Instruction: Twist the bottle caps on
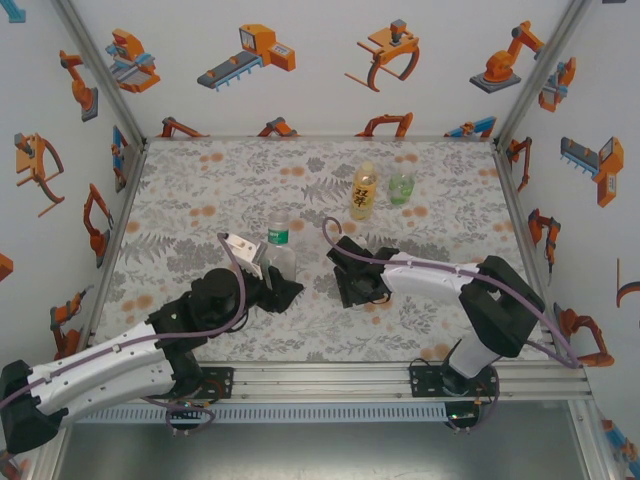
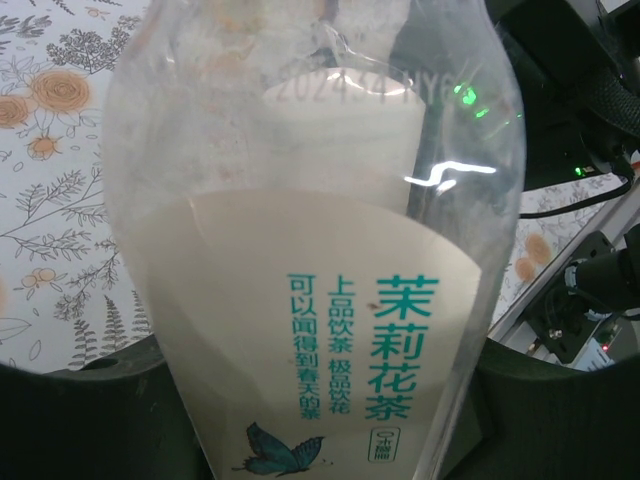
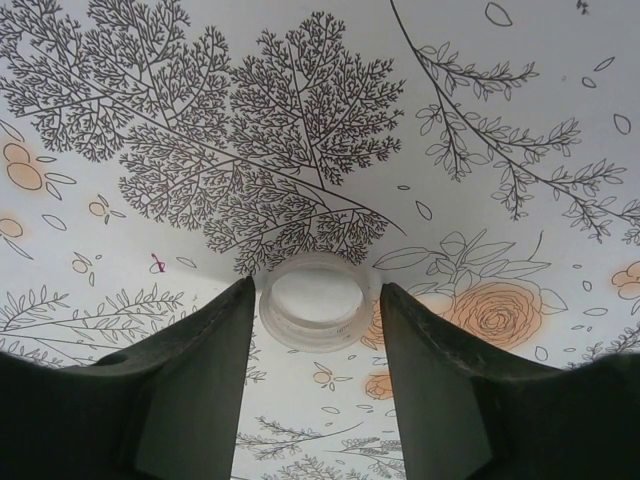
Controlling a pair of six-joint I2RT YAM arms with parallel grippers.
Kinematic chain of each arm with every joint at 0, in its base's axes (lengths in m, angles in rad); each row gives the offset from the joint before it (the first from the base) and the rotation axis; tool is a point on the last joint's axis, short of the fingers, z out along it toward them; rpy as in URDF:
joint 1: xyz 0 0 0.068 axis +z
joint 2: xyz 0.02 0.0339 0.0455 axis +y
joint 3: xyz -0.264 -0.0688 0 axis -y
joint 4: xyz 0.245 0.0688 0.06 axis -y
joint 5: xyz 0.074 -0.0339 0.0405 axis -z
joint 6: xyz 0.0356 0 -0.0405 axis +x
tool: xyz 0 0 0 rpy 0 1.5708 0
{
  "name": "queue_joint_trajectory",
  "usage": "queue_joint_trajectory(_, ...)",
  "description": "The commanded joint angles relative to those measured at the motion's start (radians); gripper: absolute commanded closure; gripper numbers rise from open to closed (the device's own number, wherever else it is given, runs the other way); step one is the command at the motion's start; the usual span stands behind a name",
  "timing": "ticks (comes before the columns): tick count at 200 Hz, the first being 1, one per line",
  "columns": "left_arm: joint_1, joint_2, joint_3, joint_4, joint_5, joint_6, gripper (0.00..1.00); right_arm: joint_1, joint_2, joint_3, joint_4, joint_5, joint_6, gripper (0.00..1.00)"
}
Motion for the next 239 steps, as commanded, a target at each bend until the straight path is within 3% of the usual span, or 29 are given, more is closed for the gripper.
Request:
queue_joint_trajectory(1, 0.007, -0.001, -0.019, 0.051, -0.002, -0.023, 0.92, 0.007, -0.049, 0.021, -0.044, 0.02, 0.017, 0.47)
queue_joint_trajectory(56, 0.008, 0.019, -0.029, 0.066, -0.018, -0.026, 0.92, 0.007, -0.124, 0.007, -0.033, 0.007, 0.045, 0.49)
queue_joint_trajectory(239, 0.011, 0.022, -0.059, 0.078, -0.029, -0.063, 0.87, 0.007, -0.042, -0.025, -0.003, -0.011, 0.085, 0.51)
